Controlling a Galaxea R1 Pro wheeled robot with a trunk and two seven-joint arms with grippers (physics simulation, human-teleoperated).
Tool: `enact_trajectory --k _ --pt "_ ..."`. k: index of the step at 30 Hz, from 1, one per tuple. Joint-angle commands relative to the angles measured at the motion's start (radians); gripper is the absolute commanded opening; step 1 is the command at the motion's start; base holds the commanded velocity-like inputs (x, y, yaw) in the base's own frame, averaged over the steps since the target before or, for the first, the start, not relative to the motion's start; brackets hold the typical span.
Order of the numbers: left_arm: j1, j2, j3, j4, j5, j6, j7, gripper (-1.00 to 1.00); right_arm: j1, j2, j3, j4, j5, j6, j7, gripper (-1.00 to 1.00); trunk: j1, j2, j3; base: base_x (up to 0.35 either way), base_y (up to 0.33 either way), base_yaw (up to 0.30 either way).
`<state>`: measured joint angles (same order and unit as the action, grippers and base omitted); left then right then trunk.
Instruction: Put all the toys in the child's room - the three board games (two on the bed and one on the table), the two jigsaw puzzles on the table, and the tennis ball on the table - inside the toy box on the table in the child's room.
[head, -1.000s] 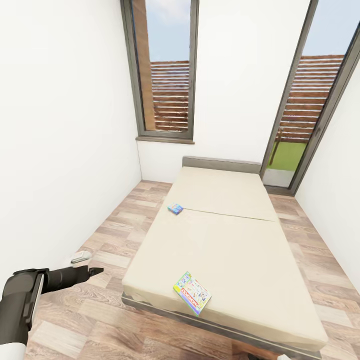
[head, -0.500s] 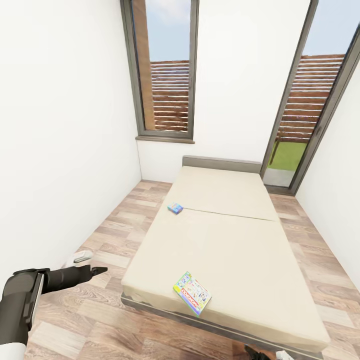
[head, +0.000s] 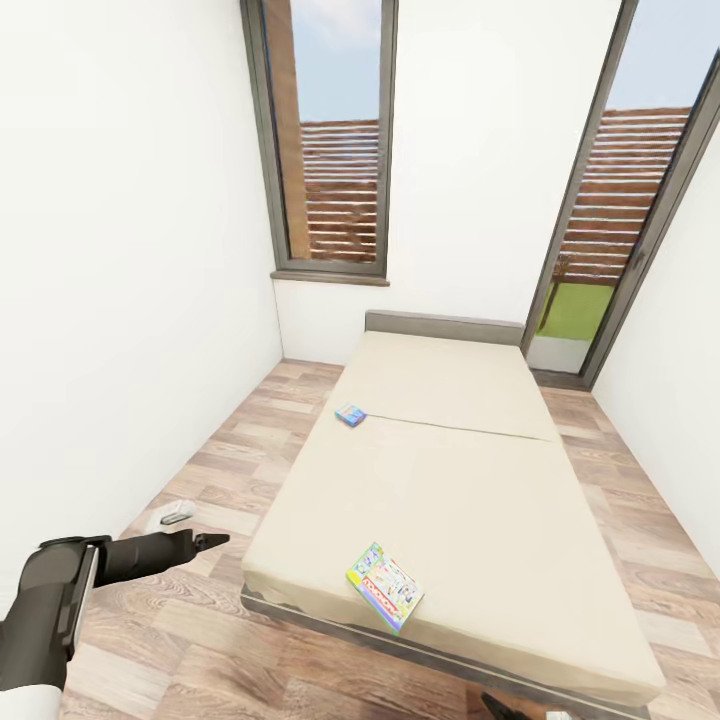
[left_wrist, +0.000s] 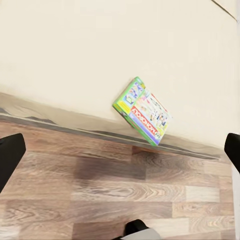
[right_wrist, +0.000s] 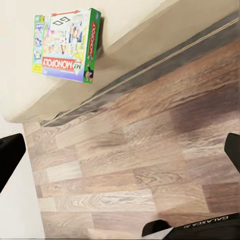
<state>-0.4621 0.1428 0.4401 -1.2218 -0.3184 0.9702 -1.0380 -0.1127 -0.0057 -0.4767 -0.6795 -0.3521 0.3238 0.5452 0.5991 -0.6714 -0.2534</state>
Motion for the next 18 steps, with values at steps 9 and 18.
enact_trajectory --k 9,18 --pt "-0.001 -0.002 0.002 -0.001 -0.009 0.006 -0.076 1.0 -0.001 0.0 -0.002 0.032 -0.008 0.009 0.016 1.0 0.027 -0.051 -0.024 0.0 0.0 0.0" --pt "-0.001 0.0 0.005 -0.001 -0.011 0.001 -0.187 1.0 -0.001 0.0 -0.003 0.035 -0.014 0.01 0.018 1.0 0.027 -0.051 -0.023 0.0 0.0 0.0"
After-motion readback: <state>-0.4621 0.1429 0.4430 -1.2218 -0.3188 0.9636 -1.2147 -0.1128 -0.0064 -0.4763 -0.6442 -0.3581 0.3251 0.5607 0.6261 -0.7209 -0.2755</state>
